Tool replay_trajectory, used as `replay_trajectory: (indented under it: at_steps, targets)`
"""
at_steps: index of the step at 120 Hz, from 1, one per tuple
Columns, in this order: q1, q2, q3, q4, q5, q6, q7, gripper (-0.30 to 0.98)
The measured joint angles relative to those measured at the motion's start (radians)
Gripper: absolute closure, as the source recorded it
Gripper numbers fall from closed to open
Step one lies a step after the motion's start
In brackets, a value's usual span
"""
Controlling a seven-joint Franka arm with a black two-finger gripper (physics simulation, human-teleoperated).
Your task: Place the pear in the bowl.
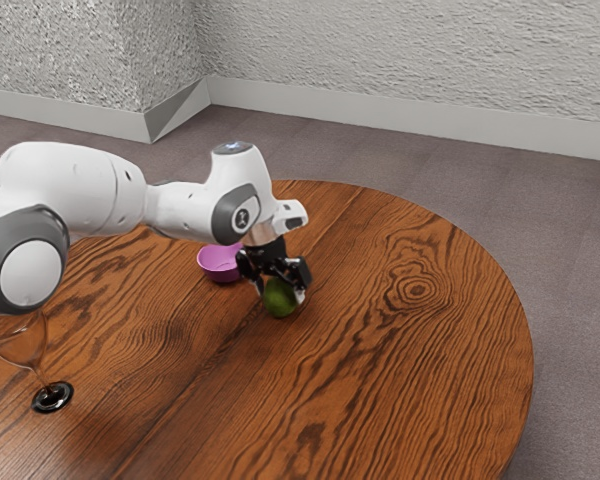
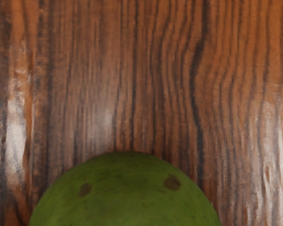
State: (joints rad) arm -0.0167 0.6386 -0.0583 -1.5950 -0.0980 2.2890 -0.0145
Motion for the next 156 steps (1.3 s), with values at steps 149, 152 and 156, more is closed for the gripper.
replay_trajectory:
  at_steps: [149,152,156]
  targets:
    - [0.080,-0.057,0.086,0.114,0.029,-0.008,-0.003,0.43]
    - [0.096,-0.054,0.084,0.119,0.030,-0.009,-0.002,0.44]
    - [0.116,-0.049,0.081,0.128,0.031,-0.010,-0.001,0.44]
